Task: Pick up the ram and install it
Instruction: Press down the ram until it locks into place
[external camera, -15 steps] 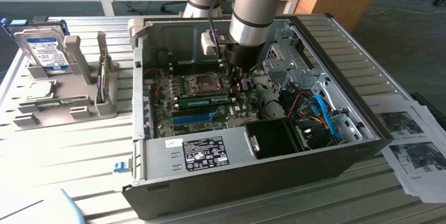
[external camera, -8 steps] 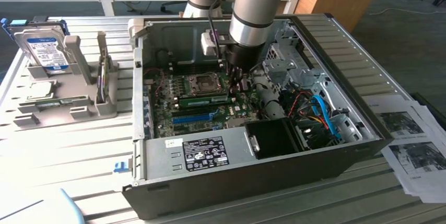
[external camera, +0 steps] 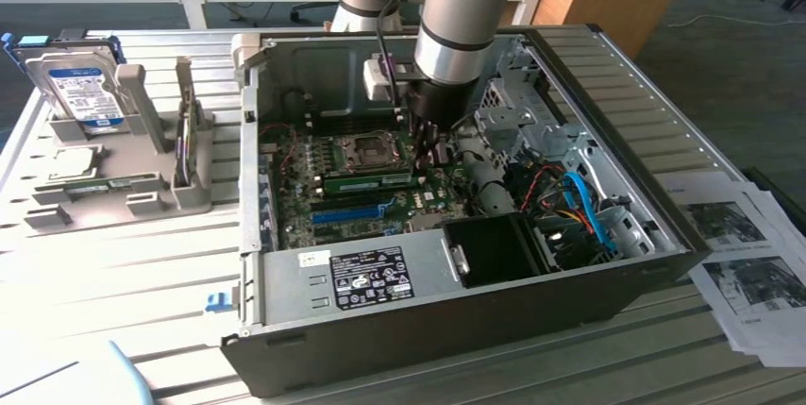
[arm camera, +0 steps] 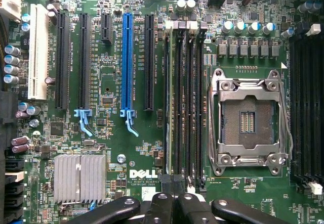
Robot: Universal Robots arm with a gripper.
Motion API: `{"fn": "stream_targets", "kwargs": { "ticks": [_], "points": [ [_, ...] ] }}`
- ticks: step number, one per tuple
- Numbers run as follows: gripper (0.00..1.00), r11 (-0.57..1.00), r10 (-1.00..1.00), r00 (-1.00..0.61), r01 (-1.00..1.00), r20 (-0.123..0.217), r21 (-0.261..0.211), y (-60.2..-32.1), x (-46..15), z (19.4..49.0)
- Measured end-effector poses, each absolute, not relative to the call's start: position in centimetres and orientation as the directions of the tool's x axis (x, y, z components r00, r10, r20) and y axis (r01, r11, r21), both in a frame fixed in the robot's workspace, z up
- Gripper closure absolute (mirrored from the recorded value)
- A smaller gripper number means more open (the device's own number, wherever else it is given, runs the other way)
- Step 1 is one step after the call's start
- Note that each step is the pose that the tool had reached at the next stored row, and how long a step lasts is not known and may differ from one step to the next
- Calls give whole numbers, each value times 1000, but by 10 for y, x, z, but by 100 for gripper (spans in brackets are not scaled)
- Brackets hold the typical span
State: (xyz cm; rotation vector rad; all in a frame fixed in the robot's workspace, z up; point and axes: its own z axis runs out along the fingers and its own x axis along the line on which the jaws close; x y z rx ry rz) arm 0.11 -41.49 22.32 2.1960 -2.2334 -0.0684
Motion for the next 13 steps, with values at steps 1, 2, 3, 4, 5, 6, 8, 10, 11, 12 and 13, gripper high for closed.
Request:
{"fn": "stream_targets", "kwargs": {
  "ticks": [1, 2, 3, 4, 5, 6, 8, 10, 11, 12, 13],
  "points": [
    [91, 16, -1000, -17, -999, -25, 37, -415, 1, 223],
    [91, 16, -1000, -17, -999, -25, 37, -415, 1, 223],
    [91, 16, -1000, -17, -999, -24, 37, -415, 1, 223],
    [91, 16, -1000, -17, -999, -24, 37, -415, 1, 223],
    [91, 16, -1000, -17, -999, -24, 37, -415, 1, 222],
    [91, 16, -1000, -17, -999, -24, 37, -415, 1, 222],
    [91, 16, -1000, -17, -999, -24, 37, -415, 1, 222],
    [91, 16, -1000, -17, -999, -24, 37, -415, 1, 222],
    [91, 17, -1000, -17, -999, -24, 37, -415, 1, 222],
    [91, 17, -1000, -17, -999, -24, 37, -415, 2, 222],
    [91, 17, -1000, -17, -999, -24, 37, -415, 2, 222]
  ]
}}
